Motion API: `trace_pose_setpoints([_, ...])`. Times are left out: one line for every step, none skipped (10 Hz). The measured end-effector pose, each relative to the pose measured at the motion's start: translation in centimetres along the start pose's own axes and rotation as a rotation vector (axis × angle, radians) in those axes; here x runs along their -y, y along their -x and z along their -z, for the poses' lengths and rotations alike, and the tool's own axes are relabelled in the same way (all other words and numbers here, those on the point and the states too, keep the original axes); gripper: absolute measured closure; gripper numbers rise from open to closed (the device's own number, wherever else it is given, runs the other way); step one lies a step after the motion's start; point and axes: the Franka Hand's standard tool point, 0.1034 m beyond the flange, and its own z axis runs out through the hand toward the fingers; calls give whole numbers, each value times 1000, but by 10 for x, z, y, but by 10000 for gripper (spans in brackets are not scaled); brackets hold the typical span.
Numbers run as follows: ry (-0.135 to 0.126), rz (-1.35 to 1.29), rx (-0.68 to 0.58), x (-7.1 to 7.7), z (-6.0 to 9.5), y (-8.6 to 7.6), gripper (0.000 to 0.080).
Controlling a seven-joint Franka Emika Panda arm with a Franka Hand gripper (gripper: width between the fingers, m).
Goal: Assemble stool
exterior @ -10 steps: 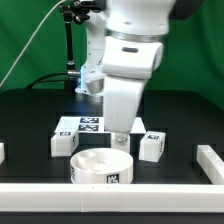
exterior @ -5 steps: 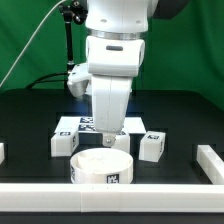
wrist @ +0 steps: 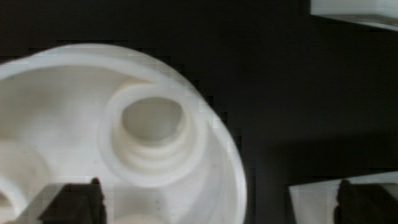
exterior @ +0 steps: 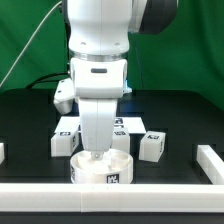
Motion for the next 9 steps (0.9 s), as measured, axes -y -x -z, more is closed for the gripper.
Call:
trace_pose_setpoints([-5,1,-1,1,-3,-1,150])
trace_pose_setpoints([-11,3,-2,2,-7,-2,150])
trace_pose_setpoints([-12,9,-3,0,-8,-5,150])
trace_pose_setpoints([-14,20,0,-1,-10,-9,150])
trace_pose_setpoints([-16,25,0,-2,-12,-11,150])
trace_pose_setpoints([-23,25,-1,-2,-17,-11,150])
trace_pose_setpoints([-21,23,0,-2,-17,-12,150])
trace_pose_setpoints([-20,23,0,-2,-18,-12,254])
trace_pose_setpoints([-21,22,0,-2,-18,-12,388])
